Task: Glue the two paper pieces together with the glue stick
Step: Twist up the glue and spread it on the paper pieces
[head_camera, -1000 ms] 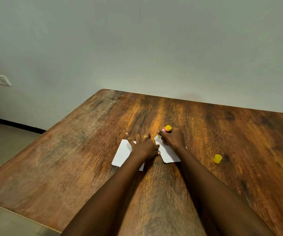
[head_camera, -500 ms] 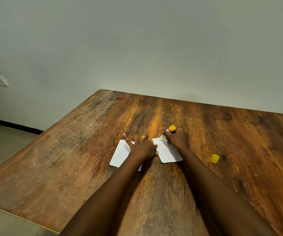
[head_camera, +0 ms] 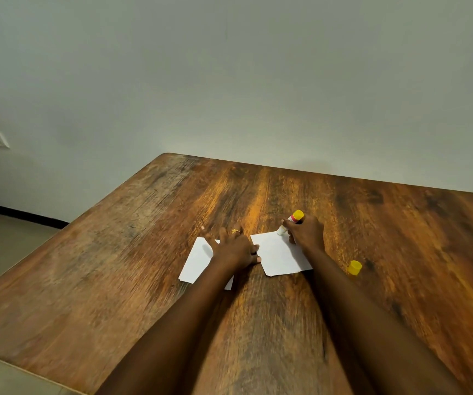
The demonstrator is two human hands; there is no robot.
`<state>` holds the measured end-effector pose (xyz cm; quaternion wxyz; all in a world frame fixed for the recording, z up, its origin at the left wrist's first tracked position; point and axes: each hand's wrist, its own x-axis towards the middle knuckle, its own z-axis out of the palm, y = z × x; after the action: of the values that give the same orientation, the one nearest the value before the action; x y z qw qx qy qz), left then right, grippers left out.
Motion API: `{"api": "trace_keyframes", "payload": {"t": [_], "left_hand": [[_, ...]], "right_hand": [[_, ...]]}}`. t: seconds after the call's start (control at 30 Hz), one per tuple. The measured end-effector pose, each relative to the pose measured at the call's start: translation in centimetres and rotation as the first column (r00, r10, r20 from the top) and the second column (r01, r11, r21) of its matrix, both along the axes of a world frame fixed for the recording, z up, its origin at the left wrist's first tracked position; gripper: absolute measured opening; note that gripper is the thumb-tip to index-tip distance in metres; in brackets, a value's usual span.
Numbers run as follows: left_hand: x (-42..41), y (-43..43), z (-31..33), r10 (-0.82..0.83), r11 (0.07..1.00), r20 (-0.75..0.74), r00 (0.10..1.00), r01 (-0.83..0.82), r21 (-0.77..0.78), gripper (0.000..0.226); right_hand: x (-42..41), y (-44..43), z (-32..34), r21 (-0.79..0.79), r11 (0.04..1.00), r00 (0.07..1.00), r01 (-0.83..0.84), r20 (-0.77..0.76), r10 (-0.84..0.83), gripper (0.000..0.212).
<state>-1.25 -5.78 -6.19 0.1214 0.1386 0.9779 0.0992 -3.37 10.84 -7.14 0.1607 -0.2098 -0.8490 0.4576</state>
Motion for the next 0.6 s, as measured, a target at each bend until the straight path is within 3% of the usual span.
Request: {"api": "trace_keyframes", "payload": {"t": [0.6], "left_hand": [[0.30,0.00,-0.11,0.006,1.000,-0.036,0.999,-0.006,0.015,0.037]], "right_hand": [[0.56,0.87,0.33,-0.094,0.995,0.999,0.027,-0.034,-0.031,0.027]]}}
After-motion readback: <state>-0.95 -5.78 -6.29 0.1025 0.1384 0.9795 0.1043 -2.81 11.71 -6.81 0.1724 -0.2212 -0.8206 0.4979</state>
